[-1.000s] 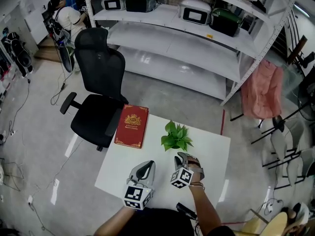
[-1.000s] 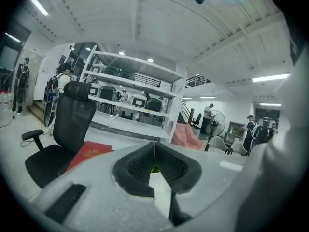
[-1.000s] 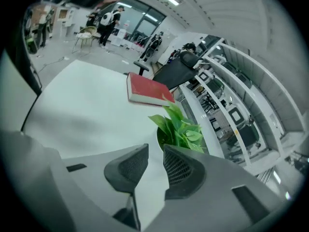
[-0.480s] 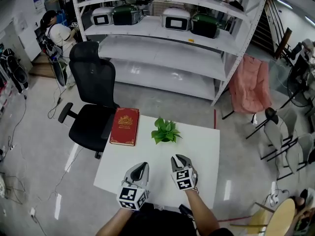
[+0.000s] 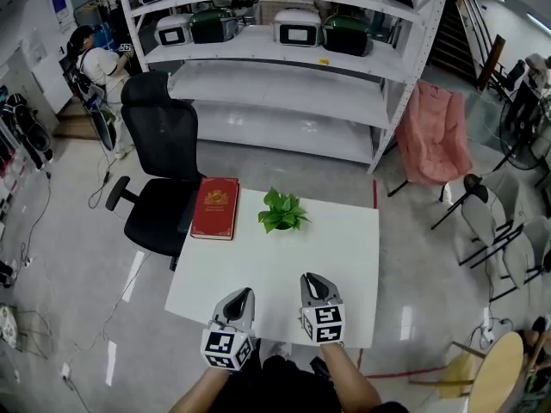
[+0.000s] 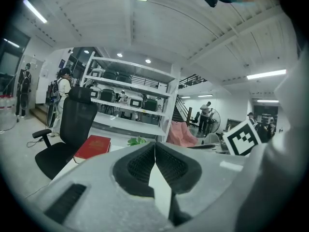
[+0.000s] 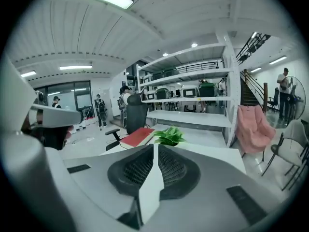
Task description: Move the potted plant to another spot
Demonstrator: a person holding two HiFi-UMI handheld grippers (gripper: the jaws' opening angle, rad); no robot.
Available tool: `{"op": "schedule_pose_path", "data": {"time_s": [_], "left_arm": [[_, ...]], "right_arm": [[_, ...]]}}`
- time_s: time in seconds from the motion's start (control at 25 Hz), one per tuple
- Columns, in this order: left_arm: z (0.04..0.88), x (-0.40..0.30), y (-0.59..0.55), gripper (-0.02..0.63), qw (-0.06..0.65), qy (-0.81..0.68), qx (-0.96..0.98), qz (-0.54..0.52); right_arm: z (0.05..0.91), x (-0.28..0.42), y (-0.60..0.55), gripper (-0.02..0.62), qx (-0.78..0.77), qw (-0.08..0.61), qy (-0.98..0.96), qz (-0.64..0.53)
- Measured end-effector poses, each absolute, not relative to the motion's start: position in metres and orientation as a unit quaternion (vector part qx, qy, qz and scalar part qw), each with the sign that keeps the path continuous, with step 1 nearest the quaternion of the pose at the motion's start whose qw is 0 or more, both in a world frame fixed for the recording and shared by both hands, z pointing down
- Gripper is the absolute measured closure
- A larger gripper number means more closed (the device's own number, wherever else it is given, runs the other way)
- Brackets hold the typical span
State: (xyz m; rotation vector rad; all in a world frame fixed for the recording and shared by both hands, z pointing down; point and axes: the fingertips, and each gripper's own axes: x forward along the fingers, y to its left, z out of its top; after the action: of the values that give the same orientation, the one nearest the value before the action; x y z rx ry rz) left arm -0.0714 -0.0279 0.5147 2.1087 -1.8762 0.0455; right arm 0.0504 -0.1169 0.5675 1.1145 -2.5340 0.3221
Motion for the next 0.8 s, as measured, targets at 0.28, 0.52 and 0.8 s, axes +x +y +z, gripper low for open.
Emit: {"op": "schedule_pose_path", "data": {"time_s": [0.28, 0.52, 0.8], "left_arm": [[0.5, -0.068, -0.014, 0.589, 0.133, -0.652, 0.746, 0.018], [0.494, -0.076, -0.004, 0.589, 0.141, -0.646, 0.75, 0.01], [0.494, -0.089, -0.001, 0.589, 0.146, -0.639, 0.755, 0.017]], "right_arm": [[0.529, 0.054, -0.075, 0.56, 0.4, 0.125, -0.899, 0.124], [0.506, 0.052, -0.051, 0.561, 0.411, 0.093, -0.896, 0.14], [0.492, 0.042, -0.031, 0.569, 0.418, 0.08, -0.893, 0.147]]}}
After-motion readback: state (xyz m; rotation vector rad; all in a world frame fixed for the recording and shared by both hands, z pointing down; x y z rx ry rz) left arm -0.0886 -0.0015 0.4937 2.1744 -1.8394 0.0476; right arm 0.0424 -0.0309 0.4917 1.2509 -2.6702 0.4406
